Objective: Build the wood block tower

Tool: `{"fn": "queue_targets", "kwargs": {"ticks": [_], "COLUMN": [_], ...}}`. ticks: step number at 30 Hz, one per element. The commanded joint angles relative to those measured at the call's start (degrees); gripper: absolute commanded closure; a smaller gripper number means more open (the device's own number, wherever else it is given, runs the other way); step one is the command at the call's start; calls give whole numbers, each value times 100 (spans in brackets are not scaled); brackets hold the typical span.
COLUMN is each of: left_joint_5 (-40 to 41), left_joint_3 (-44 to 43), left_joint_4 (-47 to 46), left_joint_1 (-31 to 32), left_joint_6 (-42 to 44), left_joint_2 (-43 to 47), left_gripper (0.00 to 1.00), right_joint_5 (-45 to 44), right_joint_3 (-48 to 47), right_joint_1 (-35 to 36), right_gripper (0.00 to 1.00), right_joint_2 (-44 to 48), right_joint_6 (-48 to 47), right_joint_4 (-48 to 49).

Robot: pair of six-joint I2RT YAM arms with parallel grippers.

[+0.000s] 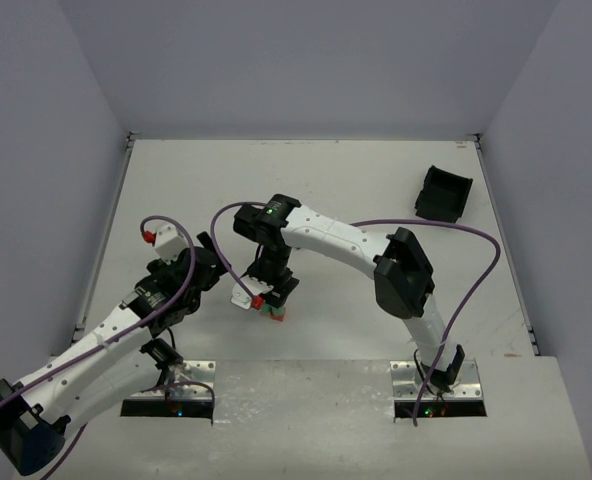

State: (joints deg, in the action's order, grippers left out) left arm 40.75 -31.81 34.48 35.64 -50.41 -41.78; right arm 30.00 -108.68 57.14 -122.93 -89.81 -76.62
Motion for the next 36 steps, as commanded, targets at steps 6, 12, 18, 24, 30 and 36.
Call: {"fn": "queue_targets", "kwargs": {"ticks": [6, 12, 18, 24, 30, 36], "left_joint_5": [37, 8, 3, 11, 3, 11], "left_joint_3": [26, 21, 26, 26, 26, 34], "left_joint_4": [-248, -240, -248, -241, -253, -266], "left_joint_1": [-22, -22, -30, -31, -26, -30], "left_joint_6": [41, 58, 67, 75, 84, 93], "left_joint_2": [3, 1, 30, 38, 38, 30], "left_gripper": [0, 0, 0, 0, 0, 0], "right_joint_5": [23, -12, -20, -13, -12, -20], "right_joint_3": [-82, -77, 22, 30, 62, 101], "right_joint_1": [24, 16, 7, 8, 7, 7], "right_gripper": [59, 58, 56, 54, 51, 46], "right_joint_2": [-3, -46, 6, 6, 15, 49], "right_joint_6": [52, 88, 113, 103, 108, 95], "right_joint_4": [-90, -64, -2, 7, 28, 34]}}
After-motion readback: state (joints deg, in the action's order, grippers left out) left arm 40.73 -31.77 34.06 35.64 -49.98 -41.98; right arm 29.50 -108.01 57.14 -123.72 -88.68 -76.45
